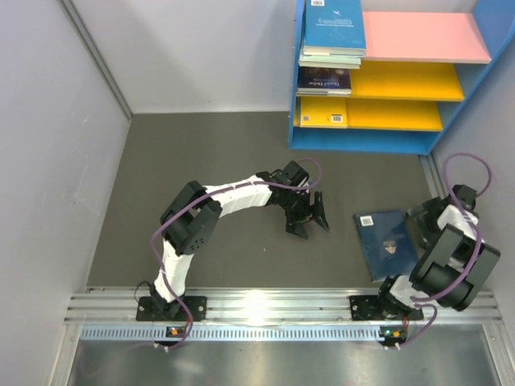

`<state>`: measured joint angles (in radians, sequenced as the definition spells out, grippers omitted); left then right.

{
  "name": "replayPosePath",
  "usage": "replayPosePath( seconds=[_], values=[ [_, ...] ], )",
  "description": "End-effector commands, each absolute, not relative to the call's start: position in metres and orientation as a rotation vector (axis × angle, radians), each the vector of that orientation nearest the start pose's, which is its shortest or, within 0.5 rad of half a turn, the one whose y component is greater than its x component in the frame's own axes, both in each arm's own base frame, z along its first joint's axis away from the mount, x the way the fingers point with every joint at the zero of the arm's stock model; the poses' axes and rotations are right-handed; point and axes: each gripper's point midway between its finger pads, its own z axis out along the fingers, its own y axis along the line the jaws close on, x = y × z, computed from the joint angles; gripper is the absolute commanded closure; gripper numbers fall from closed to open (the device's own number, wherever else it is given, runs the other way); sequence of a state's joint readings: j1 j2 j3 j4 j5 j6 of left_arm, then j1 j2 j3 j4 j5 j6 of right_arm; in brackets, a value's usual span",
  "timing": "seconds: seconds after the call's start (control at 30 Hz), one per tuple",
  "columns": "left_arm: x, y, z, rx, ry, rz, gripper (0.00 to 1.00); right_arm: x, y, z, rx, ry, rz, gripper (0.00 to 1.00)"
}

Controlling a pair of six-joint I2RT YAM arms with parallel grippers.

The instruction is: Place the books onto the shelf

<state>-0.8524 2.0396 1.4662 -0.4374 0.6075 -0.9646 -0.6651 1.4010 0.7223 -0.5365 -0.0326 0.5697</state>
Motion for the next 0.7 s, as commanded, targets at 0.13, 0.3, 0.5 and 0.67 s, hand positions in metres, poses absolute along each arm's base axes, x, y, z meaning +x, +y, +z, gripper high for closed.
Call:
replayPosePath(
  seconds=[0.13,0.3,0.5,0.67],
  values=[
    [0.202,-0.446,0.050,0.127,3.072,-1.227,0.18,0.198,-0.005,-0.010,1.484,2.506,0.416,0.10],
    [0.184,-0.463,0.022,0.170,3.149,-1.215,0.20,0.176,0.027,-0.014,1.476,2.554,0.503,0.11],
    [0.183,-0.454,-0.002,0.134,3.217,-1.090,0.22,0.176,0.064,-0.009,1.435,2.574,0.646,0.12],
    [0.214,-0.424,-0.008,0.018,3.187,-1.028,0.23,0.193,0.149,0.013,1.260,2.659,0.823,0.14]
  ],
)
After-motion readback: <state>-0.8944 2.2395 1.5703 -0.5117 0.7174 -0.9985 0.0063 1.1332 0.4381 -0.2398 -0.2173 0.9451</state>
